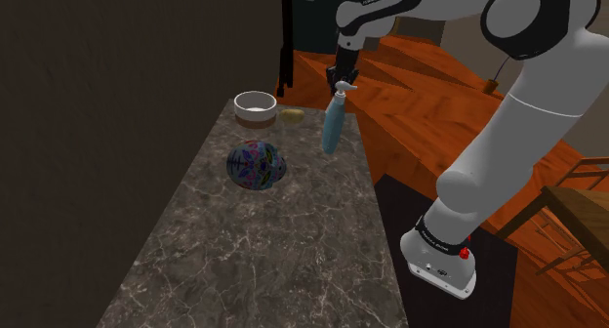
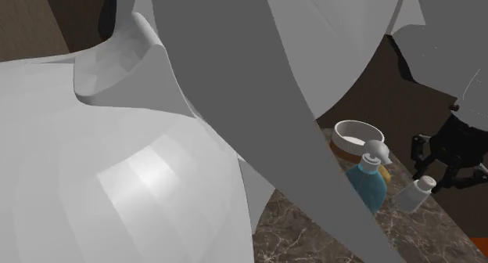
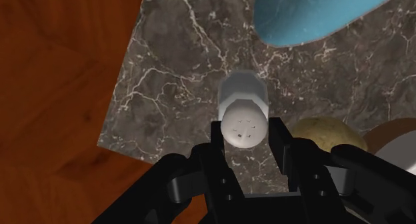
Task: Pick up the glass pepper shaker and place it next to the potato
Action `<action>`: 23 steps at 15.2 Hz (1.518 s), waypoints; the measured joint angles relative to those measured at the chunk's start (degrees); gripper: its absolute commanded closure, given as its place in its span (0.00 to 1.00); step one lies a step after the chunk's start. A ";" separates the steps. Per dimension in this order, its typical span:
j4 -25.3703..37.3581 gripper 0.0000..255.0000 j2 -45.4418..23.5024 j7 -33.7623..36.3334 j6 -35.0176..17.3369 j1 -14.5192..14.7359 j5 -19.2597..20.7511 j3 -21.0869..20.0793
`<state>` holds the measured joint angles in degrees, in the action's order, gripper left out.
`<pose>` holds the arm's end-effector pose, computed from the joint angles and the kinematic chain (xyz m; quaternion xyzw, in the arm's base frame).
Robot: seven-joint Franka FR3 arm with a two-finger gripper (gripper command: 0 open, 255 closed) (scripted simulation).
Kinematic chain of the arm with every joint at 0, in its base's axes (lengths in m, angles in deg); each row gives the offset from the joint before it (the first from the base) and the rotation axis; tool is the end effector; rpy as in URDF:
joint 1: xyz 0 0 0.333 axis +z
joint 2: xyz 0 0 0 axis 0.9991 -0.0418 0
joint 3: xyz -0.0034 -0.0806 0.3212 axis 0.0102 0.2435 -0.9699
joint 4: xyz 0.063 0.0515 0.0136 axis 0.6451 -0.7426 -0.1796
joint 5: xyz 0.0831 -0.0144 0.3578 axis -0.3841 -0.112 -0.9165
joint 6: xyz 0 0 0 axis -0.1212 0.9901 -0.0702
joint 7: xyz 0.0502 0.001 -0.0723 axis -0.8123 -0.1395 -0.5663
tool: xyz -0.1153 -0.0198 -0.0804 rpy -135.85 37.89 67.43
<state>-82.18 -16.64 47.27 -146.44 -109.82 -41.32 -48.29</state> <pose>0.5058 -0.1906 0.4357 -0.9776 0.2069 0.0053 0.0378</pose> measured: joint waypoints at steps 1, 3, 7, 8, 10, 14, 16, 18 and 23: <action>-0.41 1.00 -0.29 0.00 -0.71 0.03 -0.02 -0.03; -1.53 1.00 -0.52 0.04 -2.05 0.11 -0.08 -0.11; -3.02 1.00 -1.81 -0.24 -4.82 0.09 -0.16 -0.09; -3.52 1.00 -2.07 -0.27 -5.58 0.10 -0.19 -0.10; -4.70 1.00 -2.57 -0.52 -7.25 0.06 -0.27 -0.07; -5.78 1.00 -3.63 -0.59 -9.39 0.13 -0.36 -0.13; -5.79 1.00 -3.74 -0.60 -9.54 0.13 -0.37 -0.13; -5.80 1.00 -3.76 -0.61 -9.57 0.13 -0.37 -0.13; -5.79 0.00 -3.77 -0.61 -9.58 0.13 -0.37 -0.13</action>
<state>-87.98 -20.41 46.66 -156.02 -109.69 -41.68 -48.42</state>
